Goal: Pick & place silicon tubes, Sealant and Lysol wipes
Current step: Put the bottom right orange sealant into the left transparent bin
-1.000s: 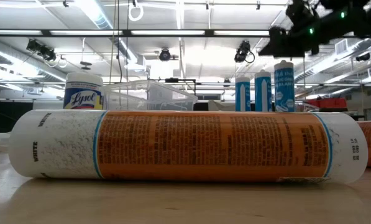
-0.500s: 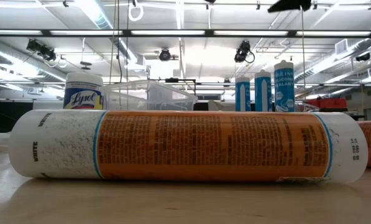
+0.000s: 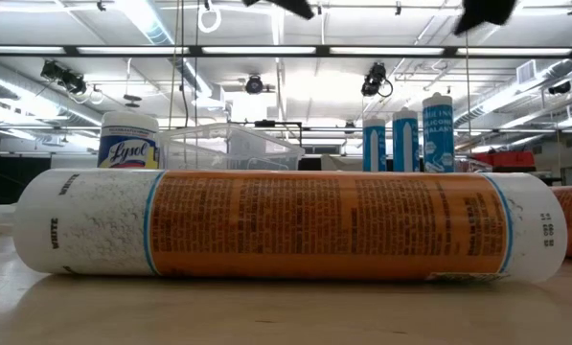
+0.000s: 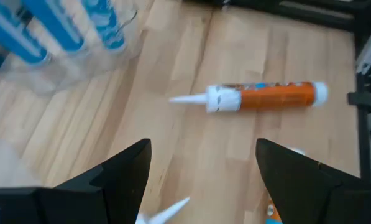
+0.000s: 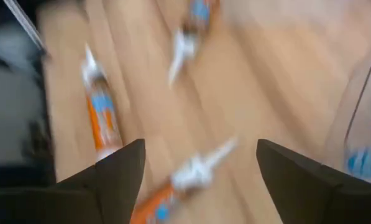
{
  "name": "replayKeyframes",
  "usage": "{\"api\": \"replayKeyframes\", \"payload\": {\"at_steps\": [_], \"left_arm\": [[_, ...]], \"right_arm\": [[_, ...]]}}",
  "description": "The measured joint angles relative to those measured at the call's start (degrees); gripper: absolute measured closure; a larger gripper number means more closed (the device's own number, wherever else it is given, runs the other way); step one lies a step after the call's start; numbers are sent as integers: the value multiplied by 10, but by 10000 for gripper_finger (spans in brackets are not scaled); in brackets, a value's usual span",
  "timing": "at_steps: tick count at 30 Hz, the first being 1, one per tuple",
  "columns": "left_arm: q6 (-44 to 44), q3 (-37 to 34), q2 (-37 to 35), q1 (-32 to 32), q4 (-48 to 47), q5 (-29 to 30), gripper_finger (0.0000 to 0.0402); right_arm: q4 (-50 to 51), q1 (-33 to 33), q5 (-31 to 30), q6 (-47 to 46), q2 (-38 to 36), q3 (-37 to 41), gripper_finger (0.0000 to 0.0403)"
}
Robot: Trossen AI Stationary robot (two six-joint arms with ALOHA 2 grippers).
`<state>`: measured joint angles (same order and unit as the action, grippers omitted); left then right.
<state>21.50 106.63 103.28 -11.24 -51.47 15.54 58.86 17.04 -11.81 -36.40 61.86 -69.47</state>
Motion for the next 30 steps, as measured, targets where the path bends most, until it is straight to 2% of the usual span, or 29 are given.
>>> {"api": "replayKeyframes", "payload": {"at_steps": [5,7,12,18,25,30], "left_arm": [[65,0,0,3,-60,28,106],[85,0,0,3,-85,32,106],[124,0,0,-10,-160,39,106],[124,0,0,-35,-221,74,106],[123,0,0,-56,-257,106,106],[105,0,0,-79,-264,114,106]], "right_arm": [[107,59,24,-80,77,0,111],[118,68,33,-119,102,0,117],[98,79,39,-194,150,0,123],[79,80,39,-262,189,1,124],[42,71,85,-286,222,1,124],[19,64,106,-352,255,1,119]]}}
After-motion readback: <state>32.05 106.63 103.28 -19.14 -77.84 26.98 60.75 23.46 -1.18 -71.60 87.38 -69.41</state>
